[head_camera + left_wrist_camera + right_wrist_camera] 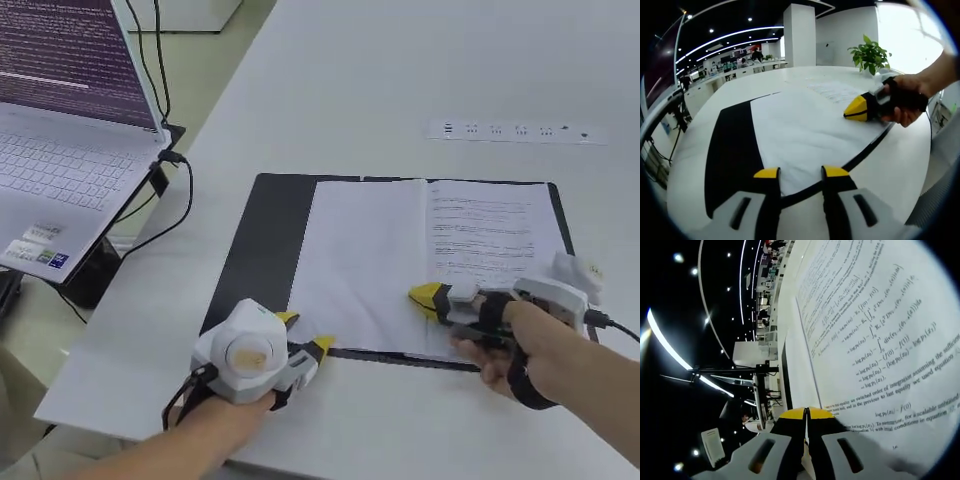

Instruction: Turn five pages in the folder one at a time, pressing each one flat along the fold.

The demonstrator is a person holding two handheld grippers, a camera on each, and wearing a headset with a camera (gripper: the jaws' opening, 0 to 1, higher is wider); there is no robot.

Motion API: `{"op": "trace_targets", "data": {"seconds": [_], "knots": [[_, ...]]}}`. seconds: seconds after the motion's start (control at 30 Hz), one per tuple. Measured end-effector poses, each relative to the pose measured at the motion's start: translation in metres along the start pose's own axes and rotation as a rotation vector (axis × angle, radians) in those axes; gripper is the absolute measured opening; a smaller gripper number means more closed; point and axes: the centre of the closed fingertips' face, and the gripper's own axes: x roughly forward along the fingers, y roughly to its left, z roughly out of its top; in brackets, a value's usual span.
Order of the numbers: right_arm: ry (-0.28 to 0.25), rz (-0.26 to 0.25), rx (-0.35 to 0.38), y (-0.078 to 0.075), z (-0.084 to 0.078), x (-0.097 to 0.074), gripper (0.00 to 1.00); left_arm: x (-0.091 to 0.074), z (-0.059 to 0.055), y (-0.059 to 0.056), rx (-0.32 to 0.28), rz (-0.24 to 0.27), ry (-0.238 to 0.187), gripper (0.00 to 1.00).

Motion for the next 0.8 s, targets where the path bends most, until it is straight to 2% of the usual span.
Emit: {"op": "trace_targets", "data": {"seconds": [0.23, 0.43, 0.7, 0.8], "knots": [[0.031, 0.003, -0.001, -0.006, -0.022, -0.009, 0.00, 0.000, 0.000, 0.000, -0.001, 0.000, -0.003, 0.31], [0.032, 0.013, 0.019, -0.011, -0.040, -0.017, 0.00, 0.001, 0.000, 0.000, -0.002, 0.001, -0.004, 0.31], [0.027, 0.019, 0.032, -0.012, -0.053, -0.024, 0.00, 0.002, 0.000, 0.000, -0.005, 0.001, 0.002, 0.31], [0.038, 0.012, 0.032, -0.012, -0.062, -0.029, 0.00, 0.002, 0.000, 0.000, -0.012, 0.002, 0.010, 0.31]]}}
